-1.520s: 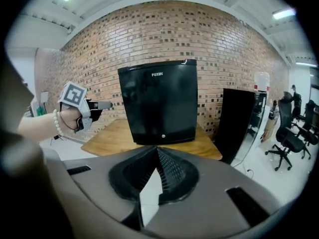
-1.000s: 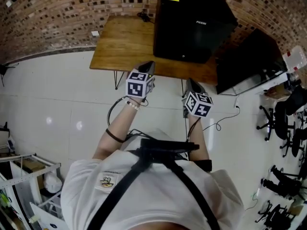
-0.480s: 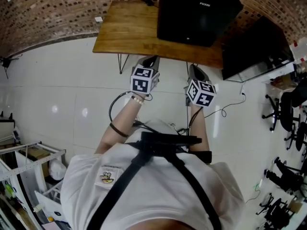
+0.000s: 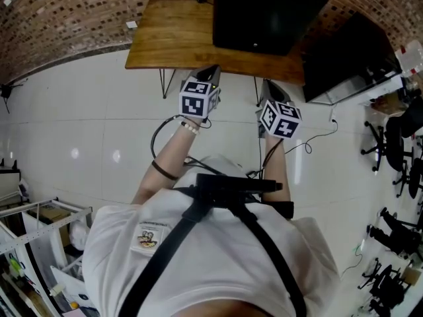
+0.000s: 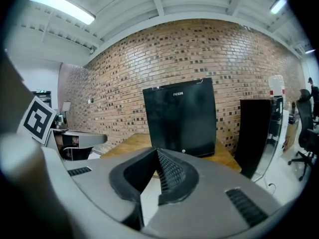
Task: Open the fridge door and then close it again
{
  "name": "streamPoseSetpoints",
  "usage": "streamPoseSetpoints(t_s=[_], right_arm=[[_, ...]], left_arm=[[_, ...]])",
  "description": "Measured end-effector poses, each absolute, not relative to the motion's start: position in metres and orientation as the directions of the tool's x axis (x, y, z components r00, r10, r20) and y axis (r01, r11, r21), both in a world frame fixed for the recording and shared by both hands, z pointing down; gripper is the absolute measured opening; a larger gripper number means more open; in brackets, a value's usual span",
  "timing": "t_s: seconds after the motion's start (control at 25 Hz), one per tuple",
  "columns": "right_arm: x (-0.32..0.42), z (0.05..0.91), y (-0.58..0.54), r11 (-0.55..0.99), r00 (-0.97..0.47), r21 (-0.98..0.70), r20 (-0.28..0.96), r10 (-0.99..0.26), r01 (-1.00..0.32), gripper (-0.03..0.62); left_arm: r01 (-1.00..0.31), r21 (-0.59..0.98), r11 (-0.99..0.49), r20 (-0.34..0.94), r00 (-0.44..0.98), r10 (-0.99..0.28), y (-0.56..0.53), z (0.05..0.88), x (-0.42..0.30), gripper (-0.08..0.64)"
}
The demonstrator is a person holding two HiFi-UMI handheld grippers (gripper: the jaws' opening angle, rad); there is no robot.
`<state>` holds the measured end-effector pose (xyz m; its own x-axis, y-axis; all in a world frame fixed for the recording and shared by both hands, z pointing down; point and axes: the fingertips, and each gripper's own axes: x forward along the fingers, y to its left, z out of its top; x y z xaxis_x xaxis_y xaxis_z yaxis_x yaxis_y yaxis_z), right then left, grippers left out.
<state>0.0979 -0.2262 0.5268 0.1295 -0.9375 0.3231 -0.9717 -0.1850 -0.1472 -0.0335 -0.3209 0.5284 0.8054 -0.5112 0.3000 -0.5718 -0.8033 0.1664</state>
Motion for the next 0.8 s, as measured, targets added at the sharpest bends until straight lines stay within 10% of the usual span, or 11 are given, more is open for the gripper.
streamPoseSetpoints(t_s=[0.8], right_arm=[[0.0917,0.5276,-0.2227,-0.179,0.123,-0.145,0.326,-0.937,-0.973,0.012]], left_arm=[[-0.56,0.17,-0.811,0.295,0.814,-0.5,-0.3132,0.5231,-0.0309,0.0]])
